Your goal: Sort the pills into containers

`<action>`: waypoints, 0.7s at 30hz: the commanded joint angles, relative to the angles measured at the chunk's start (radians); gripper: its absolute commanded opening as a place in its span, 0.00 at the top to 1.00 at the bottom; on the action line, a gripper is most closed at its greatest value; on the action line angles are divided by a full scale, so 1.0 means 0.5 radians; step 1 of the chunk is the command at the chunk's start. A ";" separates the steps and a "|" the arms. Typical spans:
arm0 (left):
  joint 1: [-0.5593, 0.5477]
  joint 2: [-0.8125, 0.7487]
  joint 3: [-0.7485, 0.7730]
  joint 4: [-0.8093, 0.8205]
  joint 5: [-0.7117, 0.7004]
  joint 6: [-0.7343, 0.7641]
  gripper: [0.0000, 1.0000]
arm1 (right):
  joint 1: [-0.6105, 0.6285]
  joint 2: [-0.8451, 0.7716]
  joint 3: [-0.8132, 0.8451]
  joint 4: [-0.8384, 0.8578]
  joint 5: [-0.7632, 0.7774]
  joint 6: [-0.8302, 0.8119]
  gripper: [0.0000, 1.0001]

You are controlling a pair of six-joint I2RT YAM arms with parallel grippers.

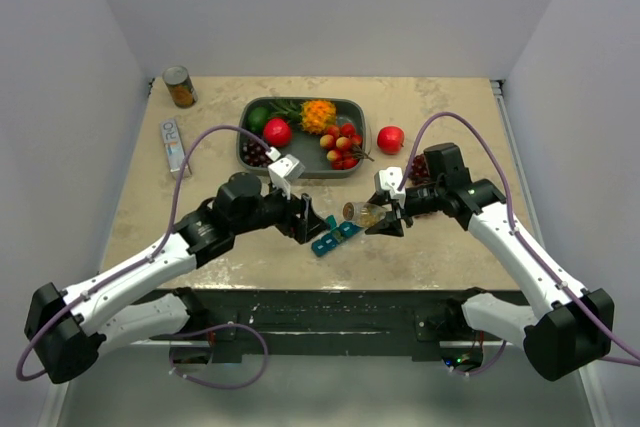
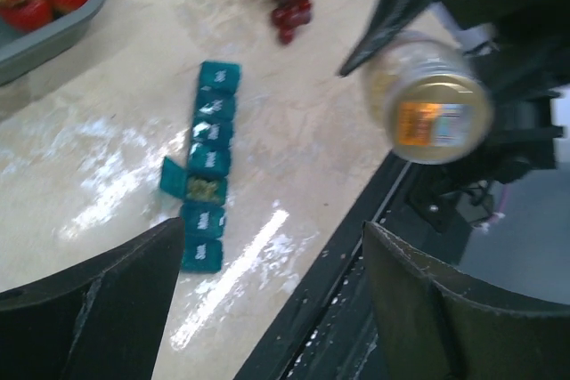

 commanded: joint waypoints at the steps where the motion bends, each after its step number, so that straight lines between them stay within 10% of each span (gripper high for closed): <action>1: 0.003 -0.125 0.125 0.219 0.374 0.053 0.15 | -0.003 -0.037 0.042 0.034 -0.049 0.016 1.00; 21: -0.215 0.311 0.515 0.109 0.249 -0.165 0.25 | 0.000 -0.028 0.039 0.052 -0.037 0.032 1.00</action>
